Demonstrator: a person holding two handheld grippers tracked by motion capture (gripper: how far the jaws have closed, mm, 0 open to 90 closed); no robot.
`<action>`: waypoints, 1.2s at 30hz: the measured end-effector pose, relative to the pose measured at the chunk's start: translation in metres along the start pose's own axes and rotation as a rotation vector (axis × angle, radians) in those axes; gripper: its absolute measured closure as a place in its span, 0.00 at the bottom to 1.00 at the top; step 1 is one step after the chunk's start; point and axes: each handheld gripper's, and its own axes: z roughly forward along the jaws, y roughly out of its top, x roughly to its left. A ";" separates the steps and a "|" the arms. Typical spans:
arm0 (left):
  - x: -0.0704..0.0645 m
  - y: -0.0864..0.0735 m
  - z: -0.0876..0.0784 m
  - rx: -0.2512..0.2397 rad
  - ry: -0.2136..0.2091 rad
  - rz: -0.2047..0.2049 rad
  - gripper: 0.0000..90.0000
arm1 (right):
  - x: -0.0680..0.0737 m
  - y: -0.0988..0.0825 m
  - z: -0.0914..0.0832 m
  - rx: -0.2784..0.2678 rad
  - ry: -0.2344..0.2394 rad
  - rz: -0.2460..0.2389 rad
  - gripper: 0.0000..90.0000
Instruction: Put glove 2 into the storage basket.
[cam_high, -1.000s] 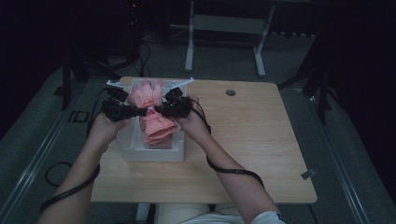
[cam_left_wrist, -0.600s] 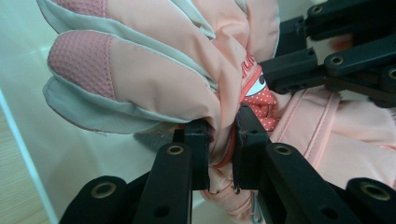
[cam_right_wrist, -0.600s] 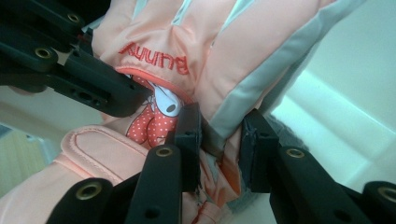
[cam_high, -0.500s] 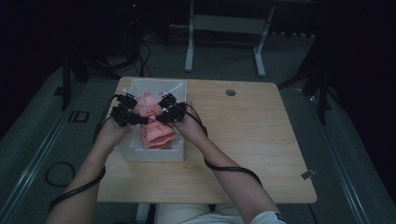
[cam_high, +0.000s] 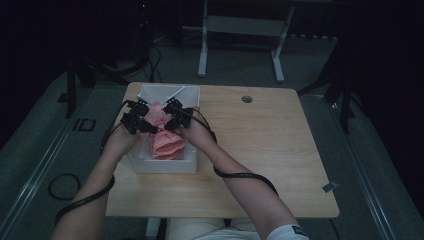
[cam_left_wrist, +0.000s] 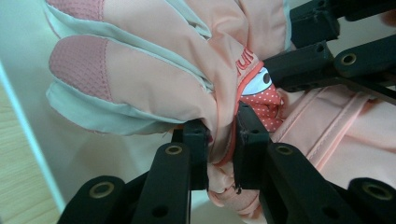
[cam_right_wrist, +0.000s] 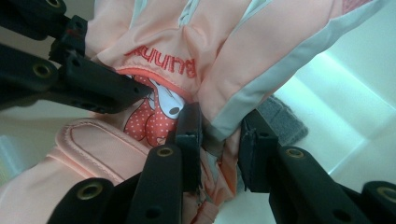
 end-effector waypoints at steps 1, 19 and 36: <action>0.000 0.000 0.000 -0.001 0.005 0.000 0.86 | 0.000 0.002 0.001 0.011 -0.003 -0.006 0.80; -0.006 0.004 0.003 0.014 0.133 0.022 0.56 | -0.008 0.005 0.006 0.046 -0.017 0.055 0.66; -0.010 -0.003 -0.005 -0.040 0.224 0.056 0.44 | -0.007 0.005 -0.006 -0.024 0.041 0.046 0.66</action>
